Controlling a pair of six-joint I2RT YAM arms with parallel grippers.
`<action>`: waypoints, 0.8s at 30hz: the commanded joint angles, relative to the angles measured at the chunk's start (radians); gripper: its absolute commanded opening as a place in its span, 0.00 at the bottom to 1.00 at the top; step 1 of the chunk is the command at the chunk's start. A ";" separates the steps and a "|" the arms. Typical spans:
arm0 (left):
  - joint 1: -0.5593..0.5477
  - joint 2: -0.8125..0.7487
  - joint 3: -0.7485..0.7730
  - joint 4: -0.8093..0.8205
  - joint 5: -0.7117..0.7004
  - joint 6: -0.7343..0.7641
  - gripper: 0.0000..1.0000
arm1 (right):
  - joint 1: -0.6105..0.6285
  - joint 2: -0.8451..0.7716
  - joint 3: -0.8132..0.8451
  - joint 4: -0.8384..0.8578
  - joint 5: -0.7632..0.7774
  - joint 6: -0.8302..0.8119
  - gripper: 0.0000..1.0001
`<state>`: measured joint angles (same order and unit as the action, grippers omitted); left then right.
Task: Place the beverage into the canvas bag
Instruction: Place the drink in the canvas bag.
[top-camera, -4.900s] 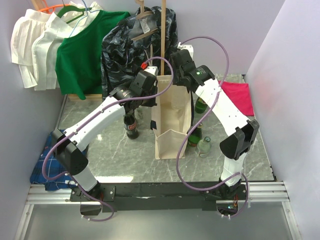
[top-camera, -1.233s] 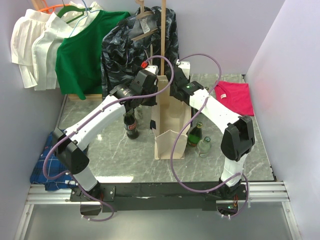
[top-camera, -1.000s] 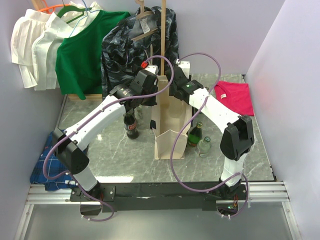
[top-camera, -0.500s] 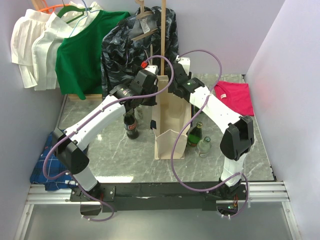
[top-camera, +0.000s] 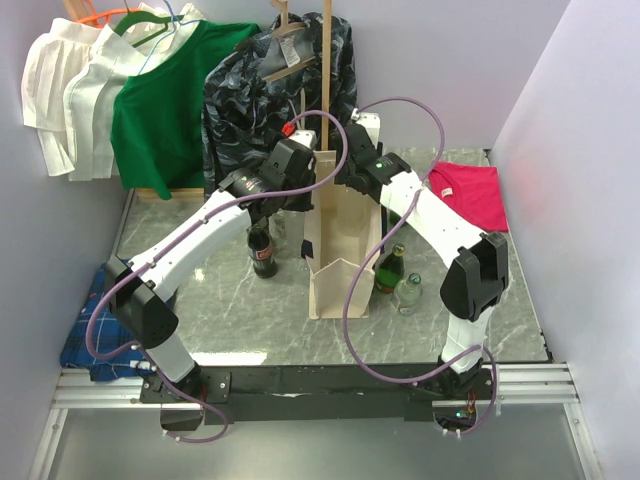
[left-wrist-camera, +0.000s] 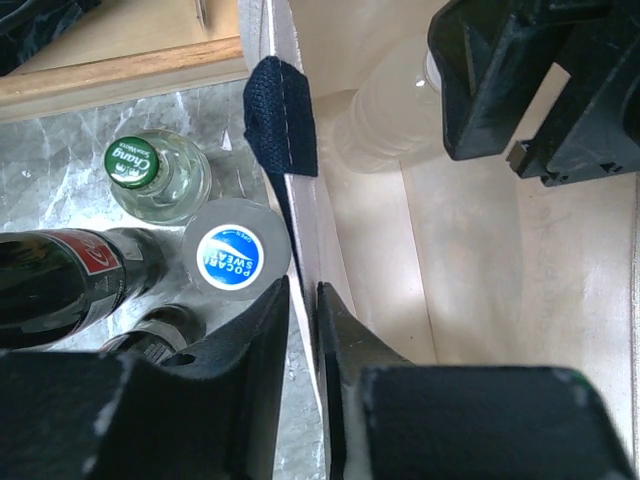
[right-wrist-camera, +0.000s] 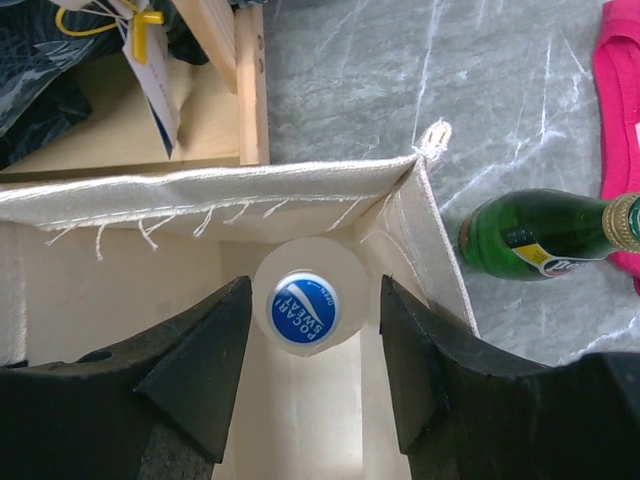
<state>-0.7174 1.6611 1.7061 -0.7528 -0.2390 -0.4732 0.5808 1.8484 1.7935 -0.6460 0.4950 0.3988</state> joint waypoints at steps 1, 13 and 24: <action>0.001 -0.047 0.040 0.021 -0.022 0.011 0.25 | -0.002 -0.069 0.056 -0.015 -0.013 -0.003 0.61; 0.001 -0.073 0.029 0.038 -0.031 0.019 0.41 | -0.001 -0.152 0.087 -0.076 -0.072 0.005 0.63; 0.015 -0.139 -0.014 0.066 -0.086 0.019 0.54 | -0.002 -0.239 0.060 -0.115 -0.075 0.002 0.64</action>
<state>-0.7155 1.5856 1.7058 -0.7406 -0.2882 -0.4603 0.5800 1.6733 1.8347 -0.7376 0.4202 0.4000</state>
